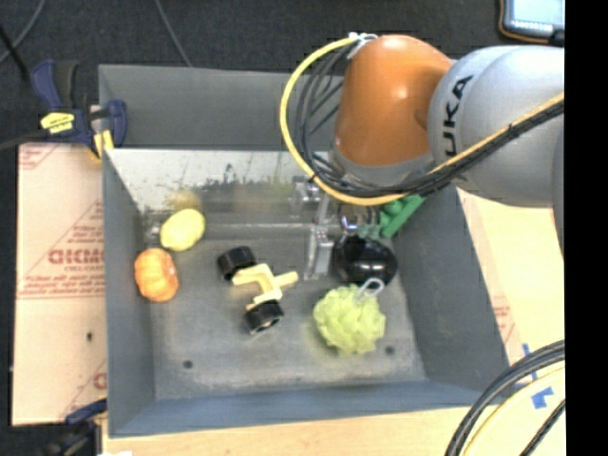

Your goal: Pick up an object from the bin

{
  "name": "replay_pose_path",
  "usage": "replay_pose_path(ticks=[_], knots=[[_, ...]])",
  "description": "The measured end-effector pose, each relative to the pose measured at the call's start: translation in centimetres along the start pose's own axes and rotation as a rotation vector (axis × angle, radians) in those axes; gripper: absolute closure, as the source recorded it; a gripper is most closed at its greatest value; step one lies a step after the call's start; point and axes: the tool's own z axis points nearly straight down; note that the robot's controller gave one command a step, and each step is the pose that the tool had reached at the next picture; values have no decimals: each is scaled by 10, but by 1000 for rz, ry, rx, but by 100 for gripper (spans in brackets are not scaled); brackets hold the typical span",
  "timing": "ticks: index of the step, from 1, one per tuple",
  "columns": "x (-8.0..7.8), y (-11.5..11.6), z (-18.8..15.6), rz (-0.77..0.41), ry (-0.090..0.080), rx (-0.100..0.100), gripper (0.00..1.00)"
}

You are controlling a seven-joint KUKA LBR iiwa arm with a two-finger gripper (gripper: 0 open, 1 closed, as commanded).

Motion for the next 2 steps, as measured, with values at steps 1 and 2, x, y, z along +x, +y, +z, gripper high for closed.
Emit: replay_pose_path(ticks=[1,2], knots=[[-1,0,-5,1,-8,-1,0],[-6,19,63,75,-11,-2,0]])
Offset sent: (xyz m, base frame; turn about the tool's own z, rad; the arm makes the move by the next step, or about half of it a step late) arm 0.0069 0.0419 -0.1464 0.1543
